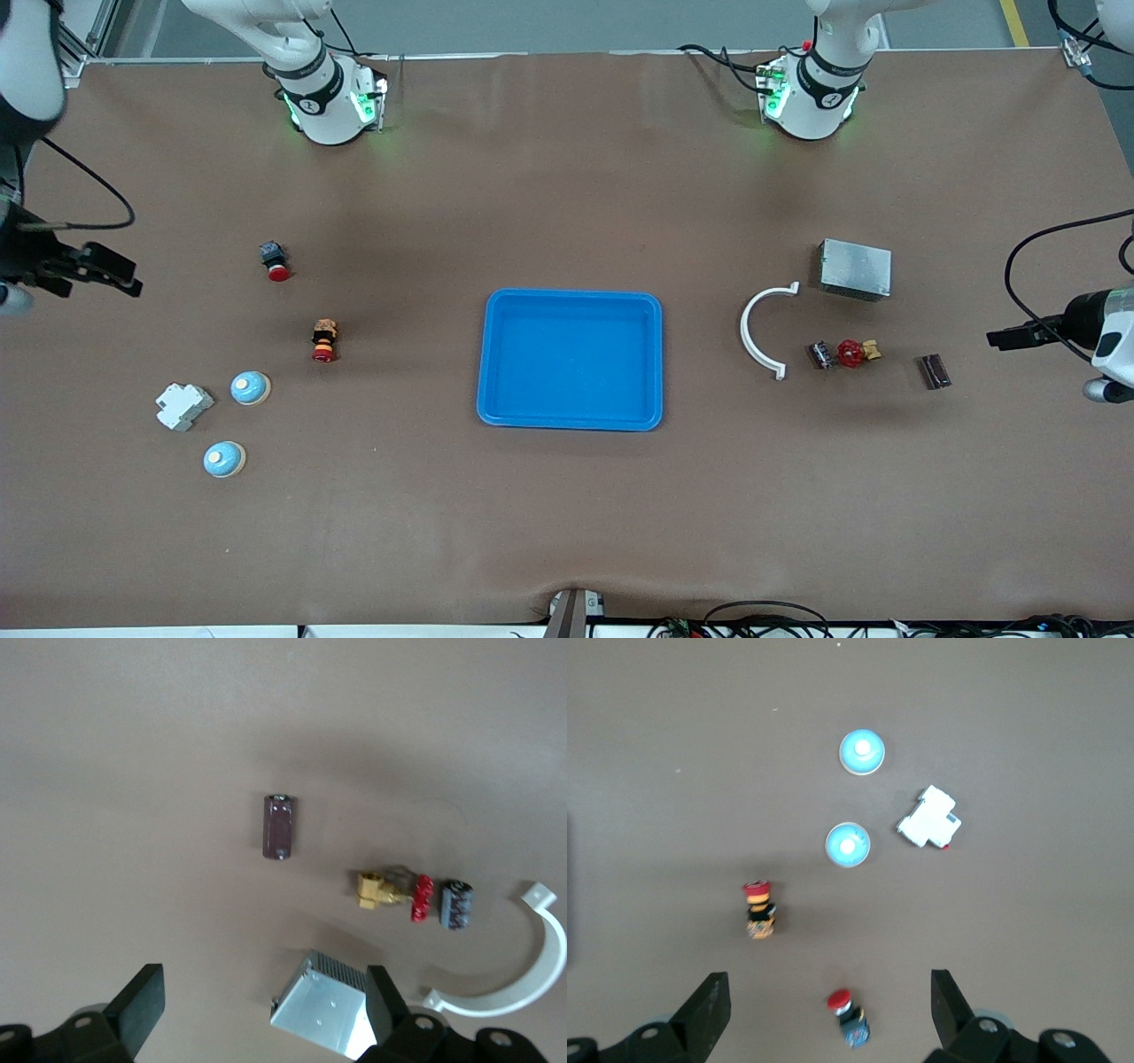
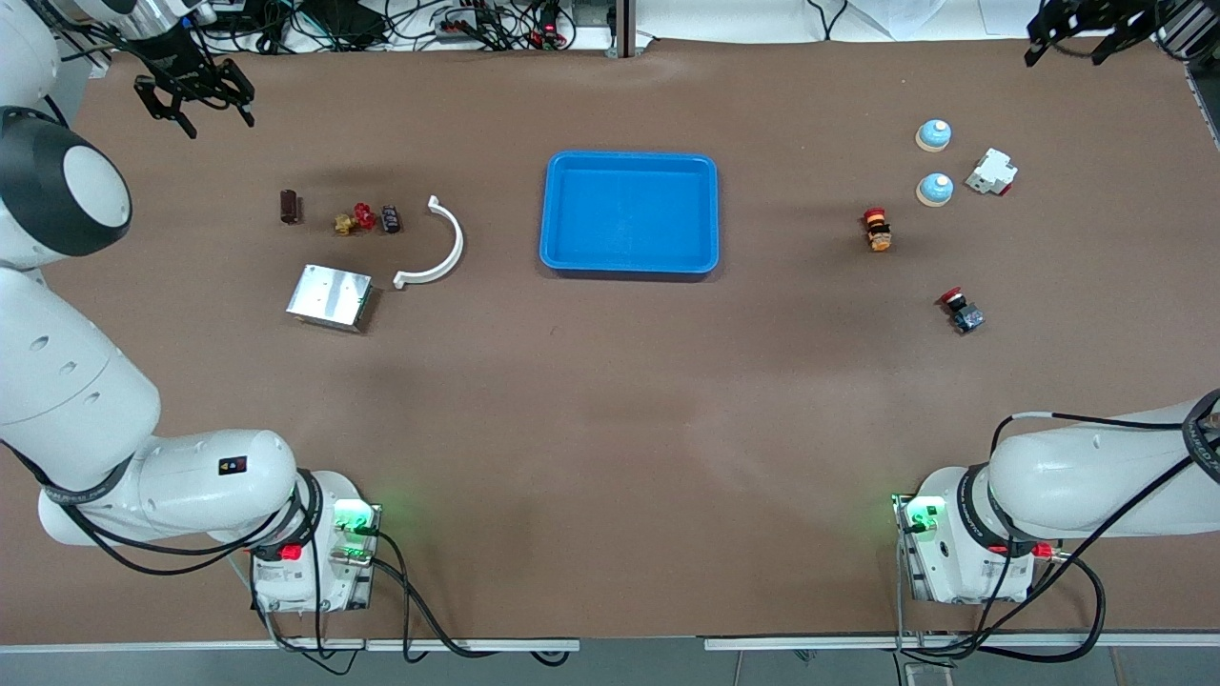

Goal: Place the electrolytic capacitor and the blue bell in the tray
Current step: 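Move the left gripper toward a capacitor while the right gripper reaches a bell, then grasp the brown capacitor with the left gripper while the right gripper grasps the bell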

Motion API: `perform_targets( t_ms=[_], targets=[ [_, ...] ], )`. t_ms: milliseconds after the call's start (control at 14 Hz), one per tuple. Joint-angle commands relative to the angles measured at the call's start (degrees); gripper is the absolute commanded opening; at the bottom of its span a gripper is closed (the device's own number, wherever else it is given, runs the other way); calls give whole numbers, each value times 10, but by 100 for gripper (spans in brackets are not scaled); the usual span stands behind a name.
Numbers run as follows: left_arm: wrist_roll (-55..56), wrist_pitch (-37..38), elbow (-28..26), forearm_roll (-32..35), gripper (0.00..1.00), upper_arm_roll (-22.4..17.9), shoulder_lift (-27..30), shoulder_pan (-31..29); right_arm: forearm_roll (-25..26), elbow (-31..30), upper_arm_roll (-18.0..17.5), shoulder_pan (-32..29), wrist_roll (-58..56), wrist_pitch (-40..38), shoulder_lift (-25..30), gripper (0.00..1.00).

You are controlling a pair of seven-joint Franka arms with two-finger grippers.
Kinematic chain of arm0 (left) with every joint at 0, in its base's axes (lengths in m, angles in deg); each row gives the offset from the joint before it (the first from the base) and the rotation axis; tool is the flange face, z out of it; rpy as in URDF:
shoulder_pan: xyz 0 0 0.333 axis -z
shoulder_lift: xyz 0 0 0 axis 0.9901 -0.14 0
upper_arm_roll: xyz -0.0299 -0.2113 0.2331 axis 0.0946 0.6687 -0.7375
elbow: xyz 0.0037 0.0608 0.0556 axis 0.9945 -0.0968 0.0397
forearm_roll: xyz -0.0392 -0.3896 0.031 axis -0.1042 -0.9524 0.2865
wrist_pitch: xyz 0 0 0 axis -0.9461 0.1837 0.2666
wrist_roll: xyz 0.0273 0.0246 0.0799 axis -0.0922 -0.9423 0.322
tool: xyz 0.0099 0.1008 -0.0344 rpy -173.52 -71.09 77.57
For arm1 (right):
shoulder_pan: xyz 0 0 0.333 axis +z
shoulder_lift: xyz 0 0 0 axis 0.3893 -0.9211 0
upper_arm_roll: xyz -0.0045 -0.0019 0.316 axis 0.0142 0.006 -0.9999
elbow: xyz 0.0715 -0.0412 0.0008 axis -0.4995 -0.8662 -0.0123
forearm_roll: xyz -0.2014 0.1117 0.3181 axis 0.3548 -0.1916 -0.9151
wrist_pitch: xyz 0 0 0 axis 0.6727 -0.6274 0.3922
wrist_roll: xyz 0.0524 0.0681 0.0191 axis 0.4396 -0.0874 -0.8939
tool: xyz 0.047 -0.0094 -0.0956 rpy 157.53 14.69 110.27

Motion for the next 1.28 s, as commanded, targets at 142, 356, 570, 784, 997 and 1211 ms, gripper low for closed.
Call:
perform_targets(
  t_ms=[142,356,570,784,997,1211],
  targets=[
    [10,-46,0,7,100,1,-44,-1,12,-33,-2,-9,-3,117,-101,100],
    [31,-87,-17,7,100,1,-65,0,11,-32,-2,-9,0,176,-157,100],
    [78,-158,-59,7,100,3,-66,3,11,-1,-2,-7,1,228,-221,100],
    [121,-197,-87,7,100,3,-73,13,7,69,-2,-7,1,237,-299,100],
    [121,-203,-90,7,100,3,-89,14,3,132,-3,-8,2,240,-367,100],
    [122,-204,-87,33,100,3,-108,18,2,161,-3,-6,6,262,-409,100]
  ],
)
